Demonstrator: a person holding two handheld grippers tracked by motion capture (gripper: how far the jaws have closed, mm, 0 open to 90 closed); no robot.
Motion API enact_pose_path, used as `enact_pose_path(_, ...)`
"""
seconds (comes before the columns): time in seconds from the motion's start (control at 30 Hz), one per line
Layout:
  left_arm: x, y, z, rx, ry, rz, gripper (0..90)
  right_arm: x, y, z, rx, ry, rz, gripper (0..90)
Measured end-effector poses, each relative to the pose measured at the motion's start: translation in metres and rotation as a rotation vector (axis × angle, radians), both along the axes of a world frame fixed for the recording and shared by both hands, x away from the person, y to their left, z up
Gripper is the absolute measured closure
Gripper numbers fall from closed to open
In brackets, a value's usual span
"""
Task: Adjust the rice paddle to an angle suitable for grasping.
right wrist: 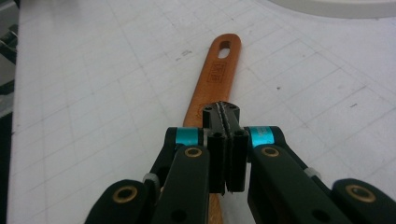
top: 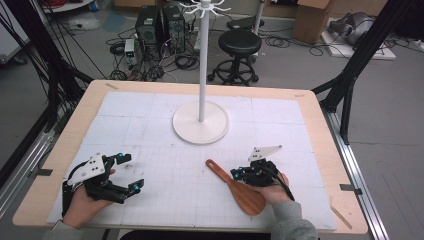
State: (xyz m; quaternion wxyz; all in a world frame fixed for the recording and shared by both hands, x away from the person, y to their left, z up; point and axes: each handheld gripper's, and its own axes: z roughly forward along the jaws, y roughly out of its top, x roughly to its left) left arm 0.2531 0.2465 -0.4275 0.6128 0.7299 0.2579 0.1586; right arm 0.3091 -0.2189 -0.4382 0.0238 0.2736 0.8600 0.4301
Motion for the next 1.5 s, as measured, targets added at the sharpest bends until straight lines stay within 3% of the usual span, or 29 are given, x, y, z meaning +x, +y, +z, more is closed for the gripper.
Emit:
enact_pose_path(0.37,-0.002,-0.001,-0.001,0.018,0.009,-0.006,2.1,0.005,0.002,-0.002,-0.021,-0.003,-0.012,89.9)
enact_pose_path(0.9,-0.006,-0.001,-0.003,0.047,0.012,-0.005,2.1,0.013,0.019,-0.007,-0.076,-0.021,0.027,89.9)
enact_pose_path(1.33,-0.006,-0.001,-0.004,0.053,0.016,-0.003,2.1,0.009,0.029,-0.006,-0.073,0.026,0.103,89.9)
enact_pose_path(1.5,-0.007,-0.001,-0.003,0.051,0.011,-0.002,2.1,0.008,0.034,-0.005,-0.075,0.048,0.109,89.9)
